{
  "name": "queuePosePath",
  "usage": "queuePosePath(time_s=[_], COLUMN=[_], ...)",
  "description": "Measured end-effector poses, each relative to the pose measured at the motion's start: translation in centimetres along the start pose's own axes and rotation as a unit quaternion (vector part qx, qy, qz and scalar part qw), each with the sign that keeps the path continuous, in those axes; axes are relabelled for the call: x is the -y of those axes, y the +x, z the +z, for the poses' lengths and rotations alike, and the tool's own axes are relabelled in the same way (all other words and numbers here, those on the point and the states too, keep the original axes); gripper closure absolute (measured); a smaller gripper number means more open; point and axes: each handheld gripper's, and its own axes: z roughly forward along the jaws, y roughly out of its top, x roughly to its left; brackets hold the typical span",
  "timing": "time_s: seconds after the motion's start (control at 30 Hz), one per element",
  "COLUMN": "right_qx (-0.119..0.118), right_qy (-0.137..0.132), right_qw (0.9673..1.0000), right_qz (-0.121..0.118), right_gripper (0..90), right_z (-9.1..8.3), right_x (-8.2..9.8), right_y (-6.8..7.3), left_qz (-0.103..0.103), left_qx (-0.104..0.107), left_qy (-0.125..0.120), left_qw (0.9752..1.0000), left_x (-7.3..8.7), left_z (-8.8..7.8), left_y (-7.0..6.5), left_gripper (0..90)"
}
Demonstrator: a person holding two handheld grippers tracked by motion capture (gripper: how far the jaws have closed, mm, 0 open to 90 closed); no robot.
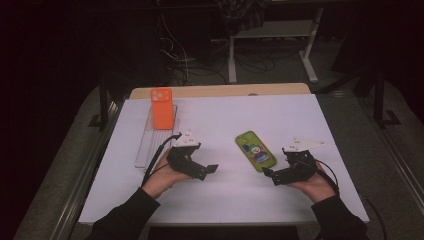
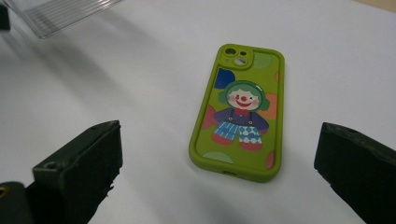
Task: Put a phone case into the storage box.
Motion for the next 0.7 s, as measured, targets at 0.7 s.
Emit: queuePosePath(time_s=[0.7], right_qx=[0.021], right_qy=[0.024], right_qw=[0.9990], right_qz=[0.032], right_gripper=[0.1], right_z=[3.0], right_x=[-4.0], right_y=[-0.9], left_qz=[0.017], left_qx=[0.025], left_qy=[0.027], left_qw=[0.9992], left_x=[1.8], left_z=[1.3], left_y=[-0.9], left_gripper=[0.0])
